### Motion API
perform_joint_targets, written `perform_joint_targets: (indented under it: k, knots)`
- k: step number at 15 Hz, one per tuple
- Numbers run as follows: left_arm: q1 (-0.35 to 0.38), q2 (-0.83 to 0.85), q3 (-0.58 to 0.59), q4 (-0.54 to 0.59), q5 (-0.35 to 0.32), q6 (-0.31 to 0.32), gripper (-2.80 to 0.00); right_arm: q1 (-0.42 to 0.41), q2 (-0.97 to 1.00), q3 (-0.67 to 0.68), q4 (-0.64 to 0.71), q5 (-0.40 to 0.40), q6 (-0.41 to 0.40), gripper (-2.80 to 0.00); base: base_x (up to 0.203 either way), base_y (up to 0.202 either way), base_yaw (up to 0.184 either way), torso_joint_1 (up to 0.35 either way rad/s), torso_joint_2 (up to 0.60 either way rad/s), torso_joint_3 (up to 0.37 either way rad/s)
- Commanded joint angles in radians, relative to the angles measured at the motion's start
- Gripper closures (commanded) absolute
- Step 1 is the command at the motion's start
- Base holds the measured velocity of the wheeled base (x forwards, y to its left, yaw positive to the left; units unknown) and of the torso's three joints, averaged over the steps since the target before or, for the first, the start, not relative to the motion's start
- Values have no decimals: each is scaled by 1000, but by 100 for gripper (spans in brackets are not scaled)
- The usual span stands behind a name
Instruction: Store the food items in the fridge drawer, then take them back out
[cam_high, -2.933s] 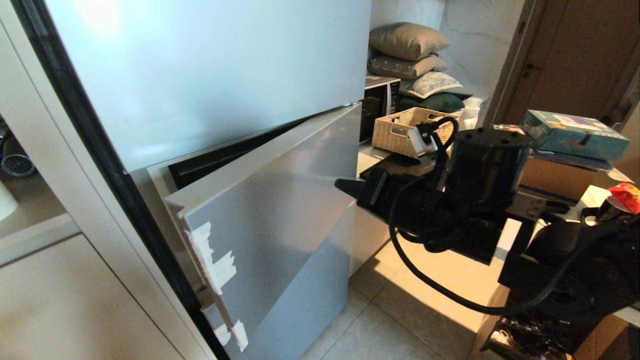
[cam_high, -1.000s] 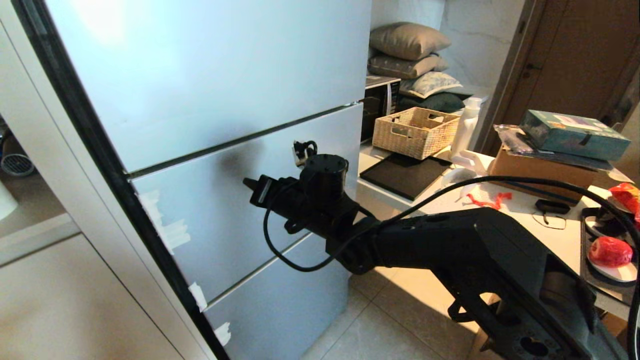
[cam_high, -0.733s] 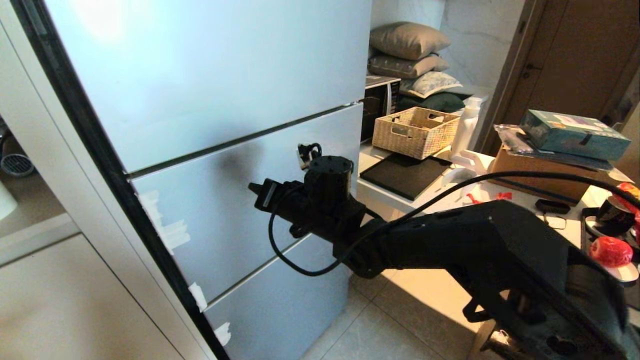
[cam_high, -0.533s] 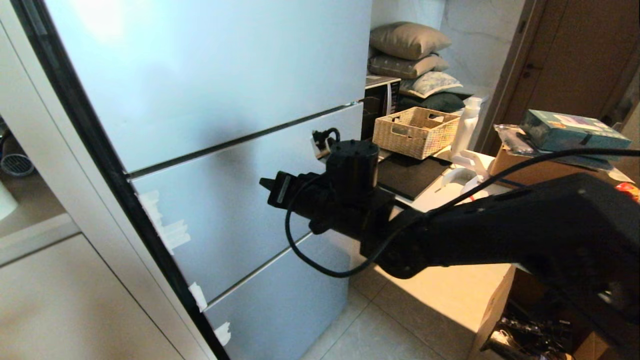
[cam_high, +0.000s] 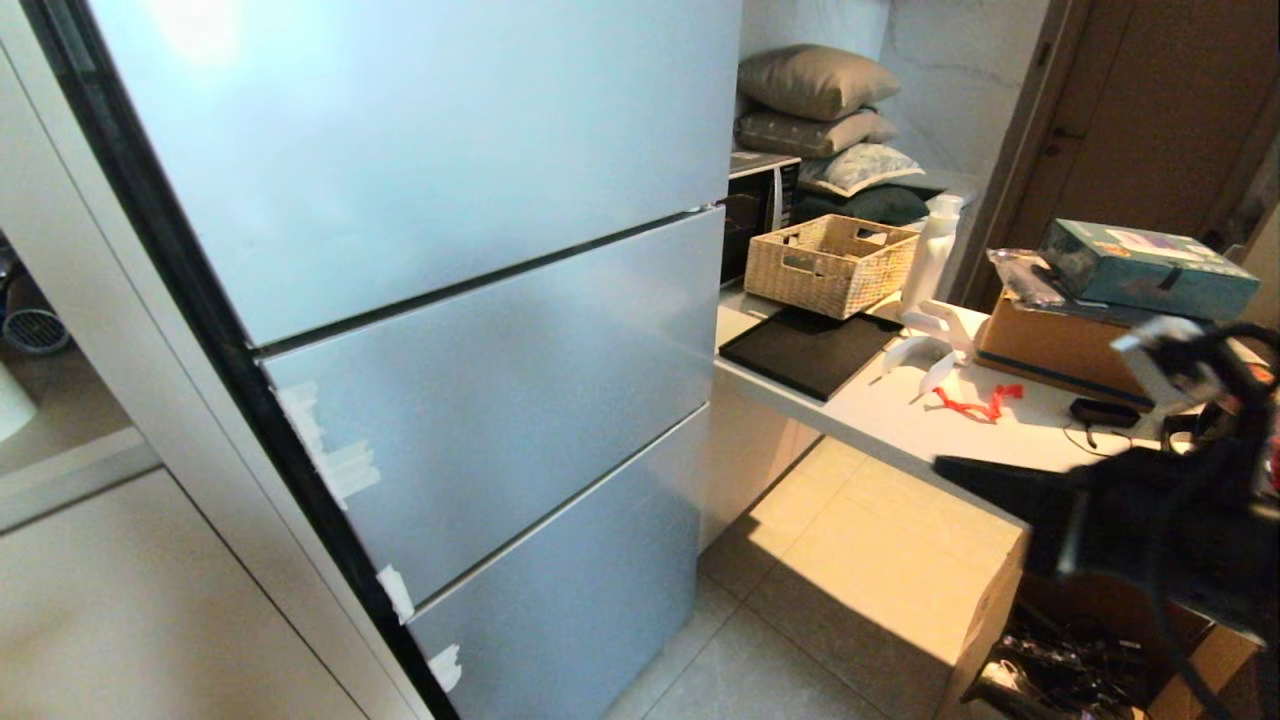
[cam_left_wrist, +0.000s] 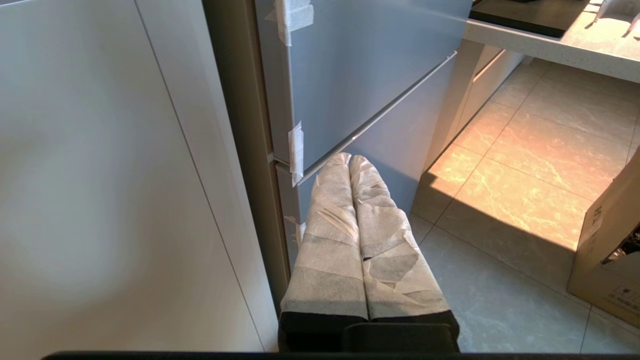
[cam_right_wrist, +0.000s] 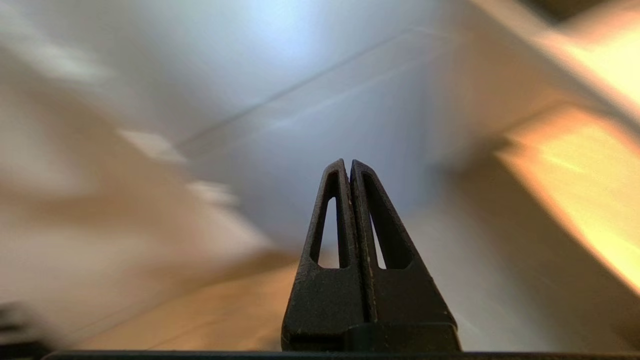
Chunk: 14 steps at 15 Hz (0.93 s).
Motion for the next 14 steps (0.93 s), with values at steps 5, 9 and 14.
perform_joint_targets:
  k: [5, 9, 14]
  knots:
    - [0, 0, 2, 0, 0, 0, 0, -427, -767, 497, 136, -16, -215, 0, 0, 0, 0, 0, 0, 0]
    - [0, 0, 2, 0, 0, 0, 0, -536, -962, 544, 486, -24, -271, 0, 0, 0, 0, 0, 0, 0]
    - [0, 0, 2, 0, 0, 0, 0, -474, -1068, 549, 471, -22, -311, 0, 0, 0, 0, 0, 0, 0]
